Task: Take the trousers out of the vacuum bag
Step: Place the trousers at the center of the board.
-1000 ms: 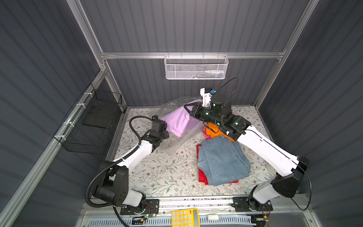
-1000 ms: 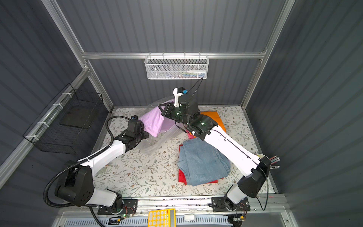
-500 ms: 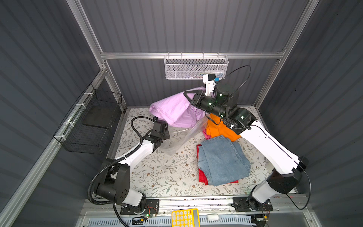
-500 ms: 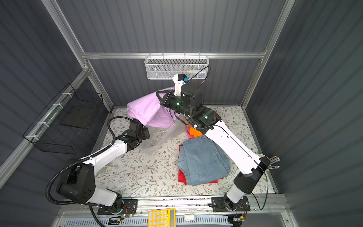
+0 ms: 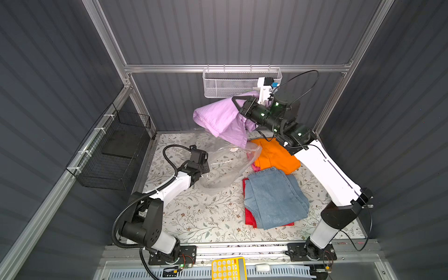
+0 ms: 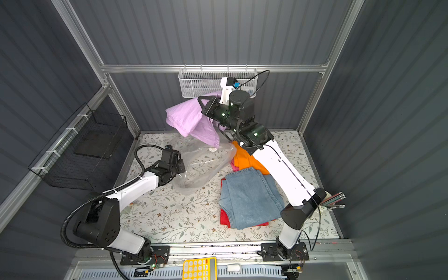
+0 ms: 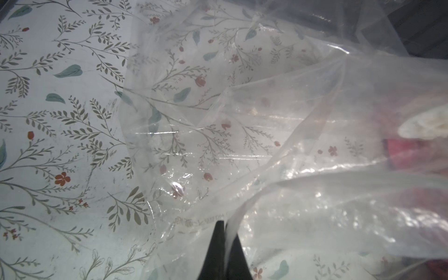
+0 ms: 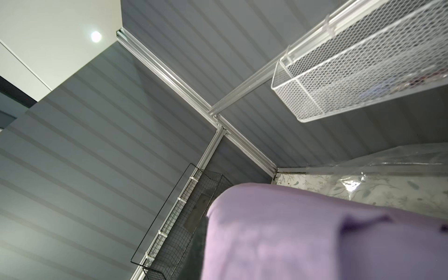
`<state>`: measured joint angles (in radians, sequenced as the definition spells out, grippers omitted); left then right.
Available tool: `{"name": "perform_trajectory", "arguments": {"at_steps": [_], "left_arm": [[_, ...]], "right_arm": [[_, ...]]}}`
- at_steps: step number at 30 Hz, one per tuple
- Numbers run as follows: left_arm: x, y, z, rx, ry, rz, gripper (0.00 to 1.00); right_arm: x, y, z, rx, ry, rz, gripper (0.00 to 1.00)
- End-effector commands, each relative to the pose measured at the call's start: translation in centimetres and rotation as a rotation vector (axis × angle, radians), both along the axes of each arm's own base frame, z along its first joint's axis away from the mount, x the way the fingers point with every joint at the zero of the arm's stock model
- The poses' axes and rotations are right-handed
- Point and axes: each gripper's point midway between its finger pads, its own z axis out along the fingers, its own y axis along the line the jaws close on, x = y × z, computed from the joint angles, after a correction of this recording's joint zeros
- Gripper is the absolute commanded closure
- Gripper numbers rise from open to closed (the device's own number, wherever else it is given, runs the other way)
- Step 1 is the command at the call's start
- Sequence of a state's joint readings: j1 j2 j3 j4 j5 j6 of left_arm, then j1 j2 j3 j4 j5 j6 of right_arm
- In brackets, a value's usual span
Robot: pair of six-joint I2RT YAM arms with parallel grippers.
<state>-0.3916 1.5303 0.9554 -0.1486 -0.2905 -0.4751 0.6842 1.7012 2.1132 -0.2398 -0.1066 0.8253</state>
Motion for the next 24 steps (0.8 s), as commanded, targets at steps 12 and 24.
{"name": "perform_trajectory", "arguments": {"at_steps": [12, 24], "left_arm": [[1.2, 3.1, -1.6, 0.059, 0.037, 0.091, 1.00], [4.0, 6.3, 1.8, 0.067, -0.034, 0.167, 1.00]], "right_arm": [[-6.8, -12.6, 7.4, 0.051, -0.225, -0.162, 1.00], [-10.0, -20.6, -7.7, -0.139, 0.127, -0.307, 1.00]]}}
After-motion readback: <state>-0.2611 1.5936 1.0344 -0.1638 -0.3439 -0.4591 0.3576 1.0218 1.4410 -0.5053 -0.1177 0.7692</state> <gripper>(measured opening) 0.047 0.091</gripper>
